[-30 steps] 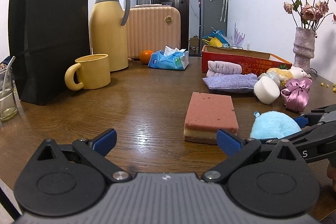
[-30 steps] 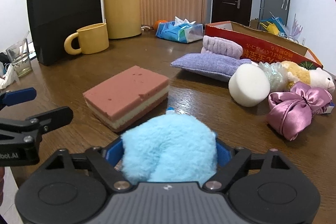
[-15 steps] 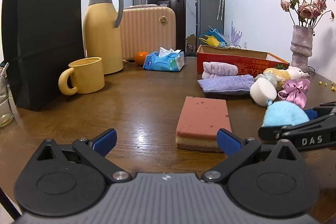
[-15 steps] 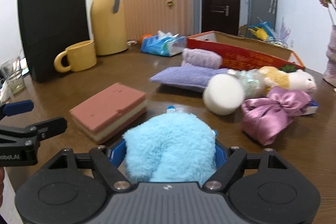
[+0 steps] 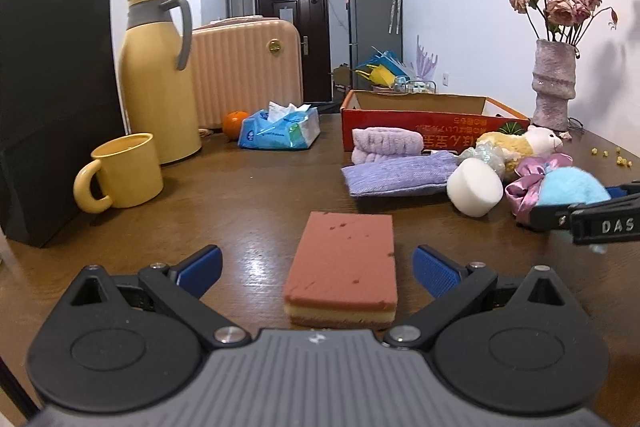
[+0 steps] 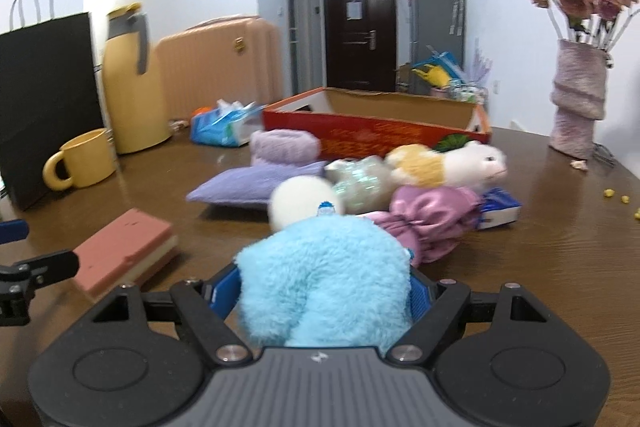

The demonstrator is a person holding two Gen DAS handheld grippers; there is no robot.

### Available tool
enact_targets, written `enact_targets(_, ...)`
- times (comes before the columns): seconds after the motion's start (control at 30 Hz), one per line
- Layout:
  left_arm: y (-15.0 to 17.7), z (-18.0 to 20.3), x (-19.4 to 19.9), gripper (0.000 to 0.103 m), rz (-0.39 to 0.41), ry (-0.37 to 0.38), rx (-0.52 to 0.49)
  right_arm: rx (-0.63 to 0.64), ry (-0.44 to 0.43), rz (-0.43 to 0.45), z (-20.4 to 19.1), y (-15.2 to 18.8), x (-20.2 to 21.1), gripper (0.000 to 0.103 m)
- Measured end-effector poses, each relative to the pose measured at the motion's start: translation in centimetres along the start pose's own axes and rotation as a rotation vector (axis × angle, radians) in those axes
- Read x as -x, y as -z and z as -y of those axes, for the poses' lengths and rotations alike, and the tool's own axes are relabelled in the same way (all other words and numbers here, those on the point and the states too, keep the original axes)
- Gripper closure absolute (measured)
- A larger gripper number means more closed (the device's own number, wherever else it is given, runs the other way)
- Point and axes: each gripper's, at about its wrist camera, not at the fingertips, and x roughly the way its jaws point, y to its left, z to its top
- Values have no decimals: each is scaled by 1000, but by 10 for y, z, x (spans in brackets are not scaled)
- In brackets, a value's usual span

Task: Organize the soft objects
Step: 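Close the left tool on the pink sponge block while the right tool holds the blue ball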

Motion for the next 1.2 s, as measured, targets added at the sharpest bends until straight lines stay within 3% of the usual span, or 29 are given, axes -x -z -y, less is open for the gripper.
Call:
enact_targets(0.47,-12,13,-31,0,-70,5,-34,-101,135,49,64,-6,1,23)
enact_targets(1.2,-10,18,-83,0,-231,-31,-24,-134,113,42,73,-1,-2,23)
